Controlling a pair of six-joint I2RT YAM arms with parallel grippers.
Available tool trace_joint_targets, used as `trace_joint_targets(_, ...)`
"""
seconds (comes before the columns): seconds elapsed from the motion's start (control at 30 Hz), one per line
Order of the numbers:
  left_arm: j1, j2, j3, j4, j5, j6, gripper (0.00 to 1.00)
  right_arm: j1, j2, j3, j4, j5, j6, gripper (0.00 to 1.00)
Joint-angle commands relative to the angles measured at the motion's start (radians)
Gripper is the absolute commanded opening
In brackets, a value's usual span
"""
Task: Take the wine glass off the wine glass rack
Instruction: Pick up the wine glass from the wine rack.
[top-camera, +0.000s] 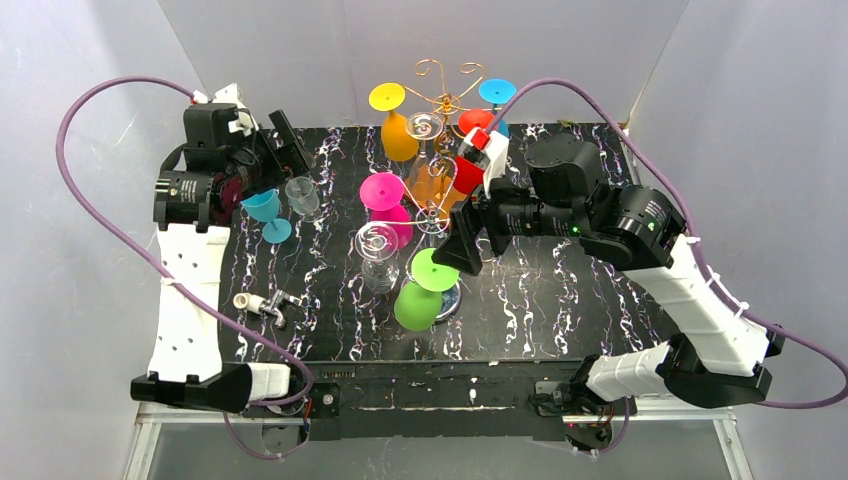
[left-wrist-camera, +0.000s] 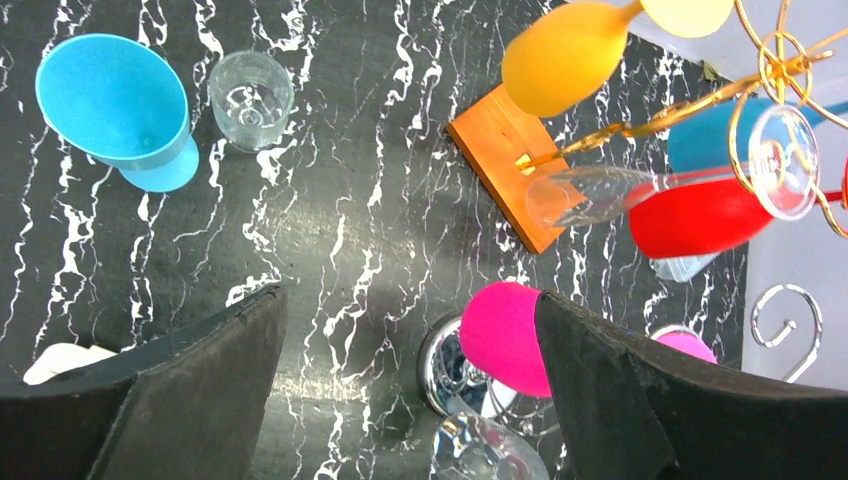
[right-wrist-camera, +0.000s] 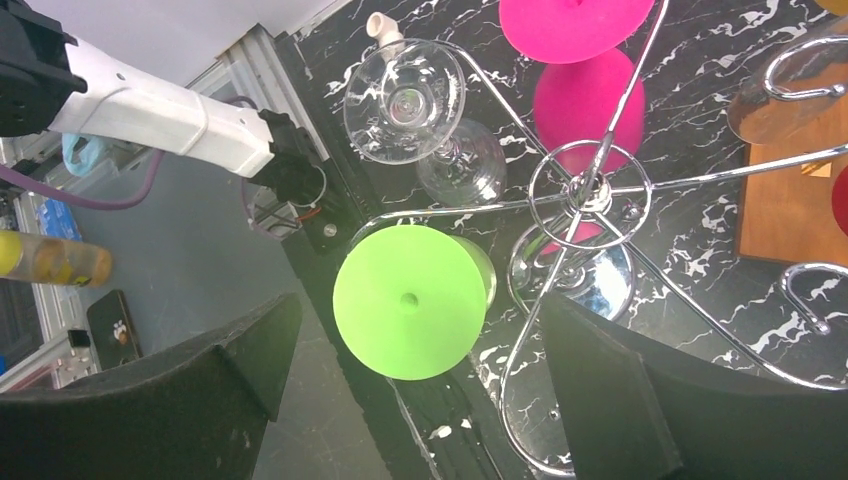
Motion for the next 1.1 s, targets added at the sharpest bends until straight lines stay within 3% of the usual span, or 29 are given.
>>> trace_joint_targets(0.0, -0.011, -0.054, -0.026, -0.021, 0.039, -0.006, 0.93, 0.008, 0.013, 0.005, 0.010, -0.039, -0.026, 0.98)
trace_joint_targets(1.07, -0.011, -0.100, -0.073, -0.016, 0.044, -0.007, 0.94, 0.180, 0.105, 0.020, -0.088, 0.199, -0.084, 0.98)
